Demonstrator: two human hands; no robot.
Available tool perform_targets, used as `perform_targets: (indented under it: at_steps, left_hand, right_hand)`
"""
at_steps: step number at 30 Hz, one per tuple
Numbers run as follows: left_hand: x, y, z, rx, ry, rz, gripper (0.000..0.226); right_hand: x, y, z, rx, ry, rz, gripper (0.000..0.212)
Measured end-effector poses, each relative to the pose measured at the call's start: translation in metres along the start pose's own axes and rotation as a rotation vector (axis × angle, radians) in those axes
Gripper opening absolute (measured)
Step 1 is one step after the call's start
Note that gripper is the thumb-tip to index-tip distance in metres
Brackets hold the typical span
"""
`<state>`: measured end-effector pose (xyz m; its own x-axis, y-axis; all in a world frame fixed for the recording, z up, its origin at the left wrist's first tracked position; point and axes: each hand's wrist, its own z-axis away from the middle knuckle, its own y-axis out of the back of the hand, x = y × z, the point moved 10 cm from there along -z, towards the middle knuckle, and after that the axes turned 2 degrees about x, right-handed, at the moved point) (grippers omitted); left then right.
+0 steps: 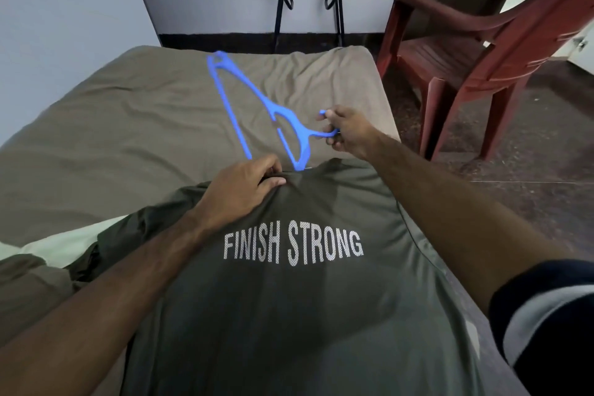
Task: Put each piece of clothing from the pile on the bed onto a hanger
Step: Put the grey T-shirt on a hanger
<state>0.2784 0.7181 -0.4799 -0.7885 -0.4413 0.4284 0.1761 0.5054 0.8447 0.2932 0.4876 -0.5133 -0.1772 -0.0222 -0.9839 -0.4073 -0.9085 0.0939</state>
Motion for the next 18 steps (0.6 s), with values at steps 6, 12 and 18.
perform_targets:
  at_steps: [6, 12, 18]
  left_hand:
    - [-0.006, 0.007, 0.018, -0.039, -0.094, -0.134, 0.019]
    - [-0.07, 0.009, 0.037, -0.174, 0.025, -0.222, 0.018]
    - [-0.09, 0.026, 0.03, -0.091, 0.188, -0.069, 0.019]
  right_hand:
    - [-0.046, 0.001, -0.005, -0.112, 0.225, 0.58, 0.019]
    - [-0.067, 0.018, 0.015, -0.203, 0.362, 0.754, 0.018]
    - [-0.062, 0.032, 0.024, -0.19, 0.408, 0.796, 0.02]
